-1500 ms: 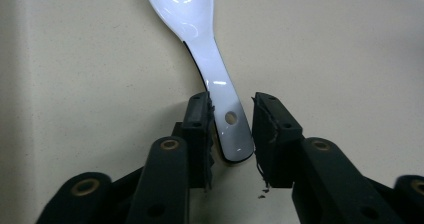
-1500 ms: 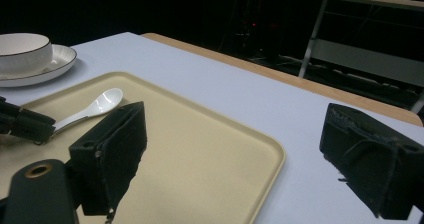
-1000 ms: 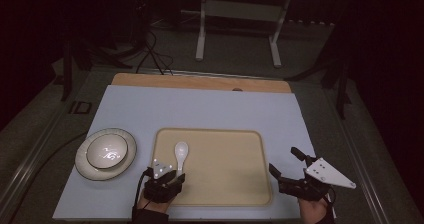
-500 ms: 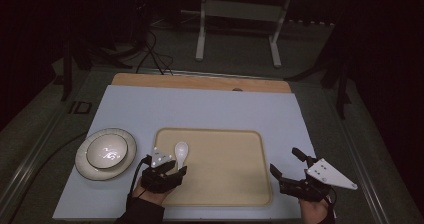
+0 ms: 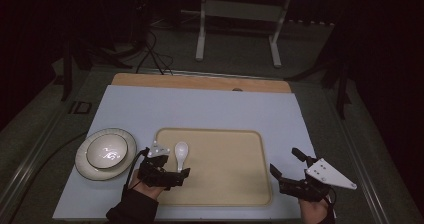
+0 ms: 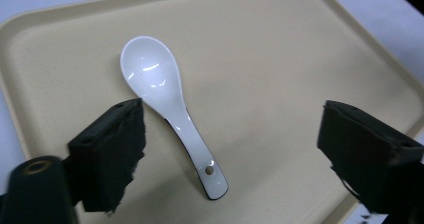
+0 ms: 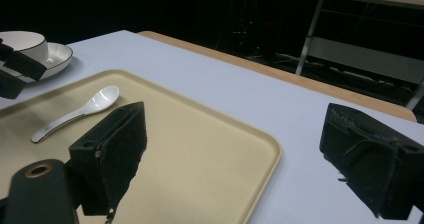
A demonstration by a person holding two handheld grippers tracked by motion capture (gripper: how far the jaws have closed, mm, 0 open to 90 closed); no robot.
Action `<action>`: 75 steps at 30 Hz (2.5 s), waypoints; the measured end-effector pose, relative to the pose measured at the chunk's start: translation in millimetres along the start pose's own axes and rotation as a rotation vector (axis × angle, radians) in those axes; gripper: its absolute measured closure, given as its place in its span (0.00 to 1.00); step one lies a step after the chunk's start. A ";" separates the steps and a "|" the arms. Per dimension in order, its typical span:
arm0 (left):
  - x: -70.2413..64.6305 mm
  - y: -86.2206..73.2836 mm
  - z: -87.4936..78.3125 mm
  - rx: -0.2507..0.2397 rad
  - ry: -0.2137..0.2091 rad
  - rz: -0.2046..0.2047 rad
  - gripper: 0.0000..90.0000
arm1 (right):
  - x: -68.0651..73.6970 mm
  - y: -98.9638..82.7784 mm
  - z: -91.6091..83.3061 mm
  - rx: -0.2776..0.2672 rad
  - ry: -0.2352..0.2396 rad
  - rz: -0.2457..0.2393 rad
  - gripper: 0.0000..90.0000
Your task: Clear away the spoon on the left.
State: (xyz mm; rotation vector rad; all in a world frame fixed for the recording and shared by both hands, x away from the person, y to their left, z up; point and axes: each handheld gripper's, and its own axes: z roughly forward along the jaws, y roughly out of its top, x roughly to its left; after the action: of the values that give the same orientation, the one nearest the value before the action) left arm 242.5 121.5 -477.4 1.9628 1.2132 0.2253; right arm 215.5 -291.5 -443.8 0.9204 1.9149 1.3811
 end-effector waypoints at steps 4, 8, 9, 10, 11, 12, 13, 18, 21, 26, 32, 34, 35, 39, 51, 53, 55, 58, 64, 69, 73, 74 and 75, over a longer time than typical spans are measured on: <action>3.3 2.4 -1.0 -0.004 -0.011 0.035 0.02 | 0.3 -0.1 -0.1 0.001 -0.001 0.000 0.13; 7.1 4.7 -3.4 -0.007 -0.014 0.057 0.02 | 0.2 -0.4 -0.7 0.003 -0.006 0.003 0.13; 8.0 5.0 -4.0 -0.008 -0.016 0.054 0.02 | 0.1 -0.5 -0.8 0.004 -0.007 0.003 0.13; 9.5 5.4 -5.1 -0.009 -0.010 0.058 0.02 | 0.0 -0.6 -0.9 0.004 -0.007 0.003 0.13; 11.0 5.5 -6.3 -0.015 -0.006 0.063 0.02 | 0.0 -0.6 -1.1 0.003 -0.007 0.002 0.13; 12.8 5.7 -7.6 -0.017 -0.009 0.064 0.02 | 0.0 -0.6 -1.3 0.003 -0.007 0.003 0.13; 14.6 5.5 -8.9 -0.026 -0.008 0.063 0.02 | 0.0 -0.7 -1.3 0.003 -0.007 0.004 0.13; 23.1 4.5 -17.0 -0.050 -0.004 0.058 0.02 | 0.1 -0.9 -1.3 0.006 -0.006 0.001 0.13; 28.0 3.8 -21.9 -0.051 0.002 0.057 0.02 | 0.5 -0.8 -1.7 0.006 -0.008 -0.001 0.13; 34.8 0.1 -29.5 -0.060 0.018 0.060 0.02 | 1.0 -0.8 -1.7 0.007 -0.008 -0.005 0.13; 45.0 -4.7 -39.3 -0.073 0.039 0.051 0.02 | 1.0 -0.9 -1.7 0.010 -0.011 -0.005 0.13; 48.3 -6.2 -42.6 -0.076 0.046 0.049 0.02 | 1.2 -0.9 -1.6 0.010 -0.011 -0.005 0.13; 50.1 -7.1 -44.3 -0.078 0.051 0.046 0.02 | 1.3 -0.9 -1.5 0.011 -0.012 -0.006 0.13; 55.7 -10.5 -48.3 -0.077 0.063 0.040 0.02 | 2.0 -0.7 -1.1 0.012 -0.011 -0.009 0.13; 69.9 -29.2 -53.9 -0.079 0.074 0.014 0.02 | 3.1 -0.8 0.0 0.016 -0.011 -0.015 0.13; 70.9 -33.1 -53.4 -0.078 0.078 0.014 0.02 | 3.1 -0.7 0.0 0.015 -0.011 -0.015 0.13; 72.3 -37.0 -52.6 -0.079 0.074 0.007 0.02 | 3.0 -0.8 -0.2 0.016 -0.012 -0.014 0.13; 73.3 -40.8 -51.6 -0.074 0.069 0.005 0.02 | 3.4 -0.7 0.1 0.016 -0.011 -0.017 0.13; 72.3 -44.3 -49.3 -0.085 0.072 0.007 0.02 | 3.6 -0.7 0.1 0.017 -0.006 -0.021 0.13; 73.1 -45.4 -49.3 -0.100 0.077 0.008 0.02 | 3.0 -1.1 0.5 0.016 0.001 -0.017 0.13; 73.1 -46.4 -48.8 -0.100 0.072 0.009 0.02 | 2.2 -1.3 1.2 0.017 0.006 -0.019 0.13; 73.3 -46.6 -48.4 -0.101 0.069 0.007 0.02 | 2.1 -1.4 1.4 0.018 0.007 -0.018 0.13; 73.5 -46.8 -47.8 -0.099 0.068 0.007 0.02 | 2.0 -1.5 1.4 0.019 0.008 -0.015 0.13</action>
State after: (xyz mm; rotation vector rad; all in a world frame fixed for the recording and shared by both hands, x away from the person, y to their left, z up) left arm 224.5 217.3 -496.7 1.8871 1.2157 0.3511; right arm 215.2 -289.5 -445.8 0.9087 1.9404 1.3619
